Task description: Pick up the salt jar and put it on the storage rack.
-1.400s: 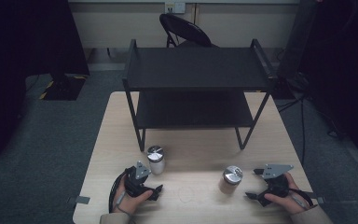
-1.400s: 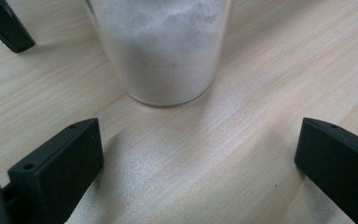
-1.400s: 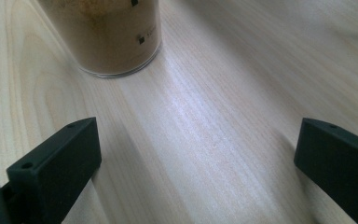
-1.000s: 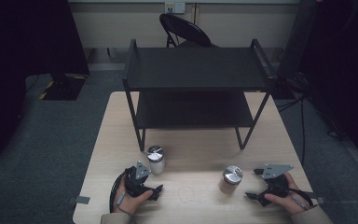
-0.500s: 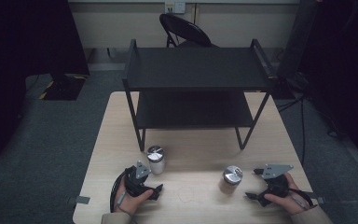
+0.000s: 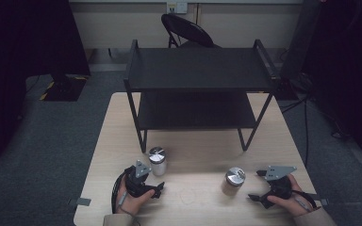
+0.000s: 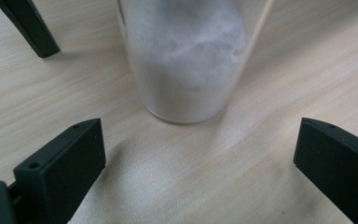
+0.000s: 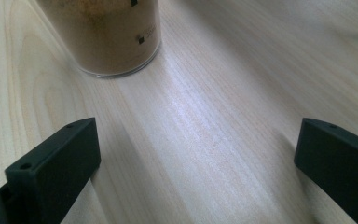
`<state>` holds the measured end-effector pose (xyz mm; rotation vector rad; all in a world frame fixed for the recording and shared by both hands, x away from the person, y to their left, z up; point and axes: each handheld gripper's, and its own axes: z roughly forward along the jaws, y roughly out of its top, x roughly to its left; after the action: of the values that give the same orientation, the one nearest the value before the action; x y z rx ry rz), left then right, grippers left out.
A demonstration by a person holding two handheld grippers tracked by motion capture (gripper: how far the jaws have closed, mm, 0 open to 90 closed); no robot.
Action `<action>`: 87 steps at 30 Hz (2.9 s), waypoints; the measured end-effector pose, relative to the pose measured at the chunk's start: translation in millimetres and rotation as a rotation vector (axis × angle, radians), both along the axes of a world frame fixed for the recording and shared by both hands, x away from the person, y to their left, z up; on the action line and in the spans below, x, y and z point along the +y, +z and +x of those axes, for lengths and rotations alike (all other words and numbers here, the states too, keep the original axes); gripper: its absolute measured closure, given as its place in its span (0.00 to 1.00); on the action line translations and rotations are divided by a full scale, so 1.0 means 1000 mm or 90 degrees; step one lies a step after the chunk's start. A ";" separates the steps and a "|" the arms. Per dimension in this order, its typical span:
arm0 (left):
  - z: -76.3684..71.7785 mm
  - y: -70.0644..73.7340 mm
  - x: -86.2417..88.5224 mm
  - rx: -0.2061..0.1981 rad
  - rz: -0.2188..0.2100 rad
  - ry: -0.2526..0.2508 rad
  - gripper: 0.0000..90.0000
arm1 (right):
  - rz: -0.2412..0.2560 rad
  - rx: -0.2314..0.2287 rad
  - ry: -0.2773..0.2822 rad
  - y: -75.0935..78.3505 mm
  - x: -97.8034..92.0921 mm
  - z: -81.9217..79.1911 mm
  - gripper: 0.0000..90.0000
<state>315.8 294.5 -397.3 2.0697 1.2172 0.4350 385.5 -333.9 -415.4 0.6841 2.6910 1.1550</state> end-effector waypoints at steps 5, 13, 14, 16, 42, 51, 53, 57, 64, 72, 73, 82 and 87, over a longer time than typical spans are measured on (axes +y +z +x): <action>-0.001 0.000 -0.002 -0.010 -0.011 0.014 0.02 | 0.000 0.000 0.000 0.000 0.000 0.000 0.00; 0.000 -0.002 -0.004 -0.016 -0.030 0.028 0.01 | 0.000 0.000 0.000 0.000 0.000 0.000 0.00; 0.000 -0.002 -0.004 -0.018 -0.033 0.030 0.01 | 0.000 0.000 0.000 0.000 0.000 0.000 0.00; 0.000 -0.003 -0.004 -0.022 -0.033 0.031 0.01 | 0.000 0.000 0.000 0.000 0.000 0.000 0.00; 0.008 -0.007 -0.011 -0.044 -0.045 0.041 0.02 | 0.000 0.000 0.000 0.000 0.000 0.000 0.00; 0.009 -0.007 -0.013 -0.052 -0.043 0.042 0.06 | 0.000 0.000 0.000 0.000 0.000 0.000 0.00; 0.010 -0.008 -0.012 -0.052 -0.049 0.045 0.06 | 0.000 0.000 0.000 0.000 0.000 0.000 0.00; 0.012 -0.008 -0.012 -0.050 -0.054 0.056 0.08 | 0.000 0.000 0.000 0.000 0.000 0.000 0.00; 0.014 -0.009 -0.014 -0.056 -0.053 0.055 0.15 | 0.000 0.000 0.000 0.000 0.000 0.000 0.00; 0.015 -0.009 -0.015 -0.057 -0.052 0.050 0.26 | 0.000 0.000 0.000 0.000 0.000 0.000 0.00; 0.015 -0.009 -0.016 -0.057 -0.052 0.050 0.28 | 0.000 0.000 0.000 0.000 0.000 0.000 0.00; 0.012 -0.009 -0.023 -0.069 -0.033 0.059 0.32 | 0.000 0.000 0.000 0.000 0.000 0.000 0.00; 0.010 -0.008 -0.027 -0.075 -0.023 0.060 0.33 | 0.000 0.000 0.000 0.000 0.000 0.000 0.00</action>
<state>326.2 268.0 -405.5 1.9336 1.2459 0.5671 385.5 -333.9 -415.4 0.6829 2.6910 1.1552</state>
